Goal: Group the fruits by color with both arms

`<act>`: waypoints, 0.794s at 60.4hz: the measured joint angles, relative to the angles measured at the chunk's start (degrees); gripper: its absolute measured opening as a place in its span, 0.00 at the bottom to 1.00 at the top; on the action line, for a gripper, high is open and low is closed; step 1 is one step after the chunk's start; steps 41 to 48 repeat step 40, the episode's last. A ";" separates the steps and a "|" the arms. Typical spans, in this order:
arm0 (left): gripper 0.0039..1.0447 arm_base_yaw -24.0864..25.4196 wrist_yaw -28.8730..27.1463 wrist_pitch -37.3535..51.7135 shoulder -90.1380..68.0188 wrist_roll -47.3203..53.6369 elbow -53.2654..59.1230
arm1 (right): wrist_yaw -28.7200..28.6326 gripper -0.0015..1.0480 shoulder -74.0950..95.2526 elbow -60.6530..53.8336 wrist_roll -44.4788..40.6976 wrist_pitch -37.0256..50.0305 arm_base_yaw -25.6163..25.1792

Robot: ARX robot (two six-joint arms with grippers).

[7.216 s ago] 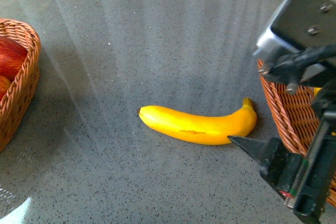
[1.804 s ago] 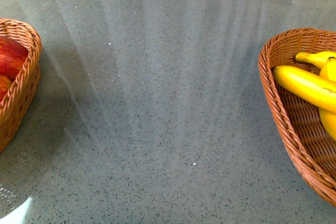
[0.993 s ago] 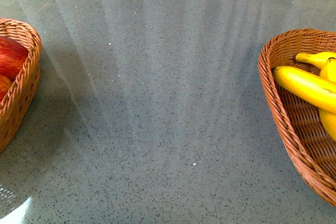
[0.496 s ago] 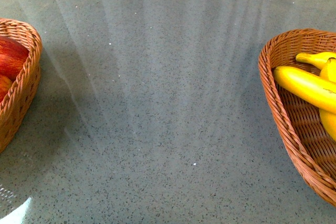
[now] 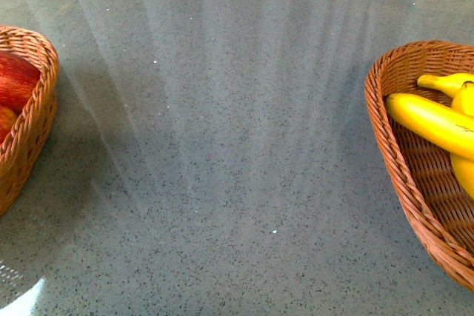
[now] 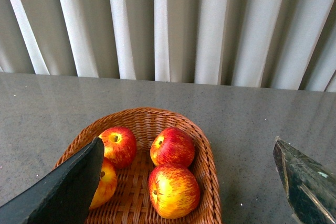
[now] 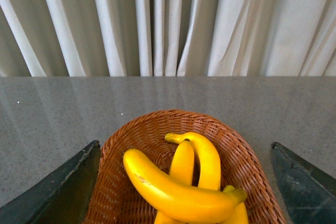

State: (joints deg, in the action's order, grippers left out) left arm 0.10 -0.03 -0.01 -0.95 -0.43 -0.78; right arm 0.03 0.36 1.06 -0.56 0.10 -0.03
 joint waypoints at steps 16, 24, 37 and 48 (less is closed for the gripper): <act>0.91 0.00 0.00 0.00 0.00 0.00 0.00 | 0.00 0.91 0.00 0.00 0.00 0.00 0.00; 0.91 0.00 0.00 0.00 0.00 0.00 0.00 | 0.00 0.91 0.00 0.00 0.00 0.00 0.00; 0.91 0.00 0.02 0.00 0.00 0.00 0.00 | 0.00 0.91 0.00 0.00 0.00 0.00 0.00; 0.91 0.00 0.00 0.00 0.00 -0.02 0.00 | 0.00 0.91 0.00 0.00 0.00 0.00 0.00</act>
